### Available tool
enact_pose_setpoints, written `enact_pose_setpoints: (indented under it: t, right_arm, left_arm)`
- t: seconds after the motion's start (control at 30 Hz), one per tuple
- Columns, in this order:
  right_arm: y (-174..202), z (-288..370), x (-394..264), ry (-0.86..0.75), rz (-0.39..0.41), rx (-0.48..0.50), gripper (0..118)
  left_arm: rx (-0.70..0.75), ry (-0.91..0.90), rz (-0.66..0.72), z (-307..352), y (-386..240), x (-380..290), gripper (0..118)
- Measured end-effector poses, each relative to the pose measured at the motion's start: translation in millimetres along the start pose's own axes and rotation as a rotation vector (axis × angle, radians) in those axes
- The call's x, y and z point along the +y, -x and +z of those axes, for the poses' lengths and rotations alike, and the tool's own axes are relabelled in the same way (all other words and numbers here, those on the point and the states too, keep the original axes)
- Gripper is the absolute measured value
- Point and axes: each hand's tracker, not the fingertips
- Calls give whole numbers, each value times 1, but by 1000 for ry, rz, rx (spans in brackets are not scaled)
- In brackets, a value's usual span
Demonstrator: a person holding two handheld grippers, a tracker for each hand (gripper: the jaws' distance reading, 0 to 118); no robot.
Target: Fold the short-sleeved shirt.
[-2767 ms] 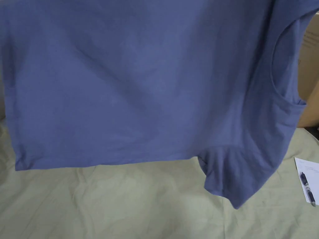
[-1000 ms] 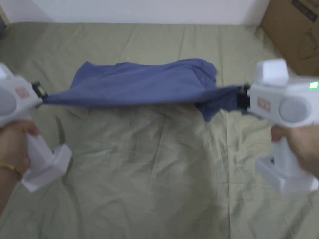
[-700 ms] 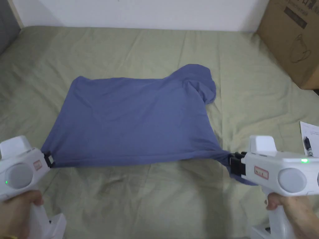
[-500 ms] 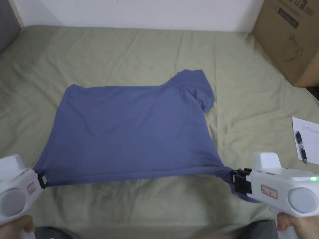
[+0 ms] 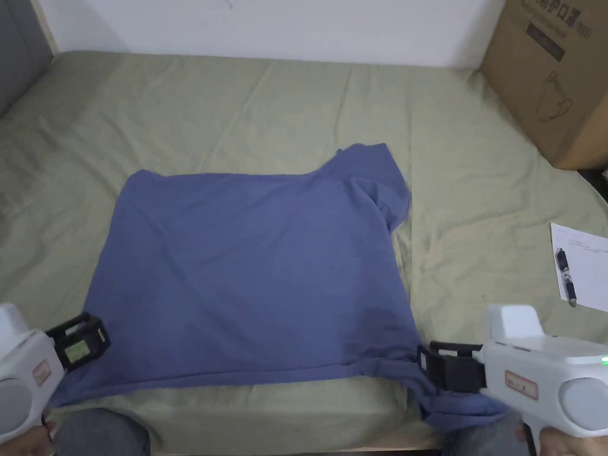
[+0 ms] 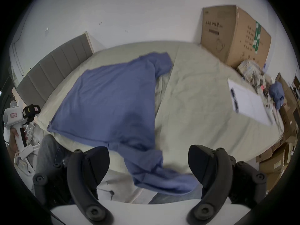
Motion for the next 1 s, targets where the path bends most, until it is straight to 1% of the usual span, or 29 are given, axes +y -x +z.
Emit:
enact_pose_setpoints:
  t: [0.07, 0.2, 0.27, 0.3, 0.33, 0.4, 0.43, 0.47, 0.5, 0.53, 0.57, 0.6, 0.63, 0.67, 0.73, 0.93, 0.97, 1.0]
  right_arm:
    - [1, 21, 16, -86, 17, -11, 101]
    - [4, 56, 39, -313, -44, -25, 101]
    - [10, 69, 40, -444, -71, -48, 104]
    - [18, 77, 39, -510, -55, -46, 107]
    - [23, 82, 35, -560, -55, -70, 108]
    - [32, 87, 29, -616, -50, -113, 108]
    - [35, 85, 26, -616, -40, -110, 108]
    - [38, 86, 23, -625, -35, -114, 107]
    - [38, 85, 23, -608, -45, -90, 101]
    - [41, 87, 20, -618, -47, -88, 92]
    - [38, 87, 17, -638, -58, -71, 75]
    - [37, 86, 15, -635, -62, -74, 39]
    - [38, 85, 15, -634, -63, -82, 11]
    - [37, 85, 14, -637, -62, -89, 0]
    - [39, 87, 13, -627, -55, -66, 0]
    - [41, 85, 12, -613, -66, -76, 0]
    - [46, 86, 15, -613, -78, -4, 0]
    - [46, 87, 15, -610, -78, -12, 0]
  left_arm:
    - [-28, -100, -16, 15, -7, 15, 118]
    - [-53, -296, -96, 45, -33, 34, 118]
    - [-46, -373, -155, 53, -46, 34, 118]
    - [-48, -403, -186, 58, -52, 34, 118]
    - [-52, -418, -211, 63, -58, 33, 117]
    - [-74, -434, -237, 68, -66, 27, 113]
    - [-108, -443, -250, 72, -69, 25, 111]
    - [-118, -448, -247, 74, -70, 24, 100]
    - [-116, -444, -249, 73, -73, 21, 77]
    - [-125, -439, -250, 73, -74, 21, 54]
    - [-139, -430, -248, 73, -75, 20, 33]
    - [-149, -416, -237, 72, -75, 19, 15]
    - [-162, -405, -225, 70, -75, 18, 7]
    - [-175, -397, -220, 69, -75, 17, 1]
    - [-169, -381, -217, 67, -75, 16, 0]
    - [-173, -322, -203, 63, -65, 16, 0]
    - [-169, -314, -197, 62, -61, 18, 0]
    - [-159, -298, -192, 60, -58, 20, 0]
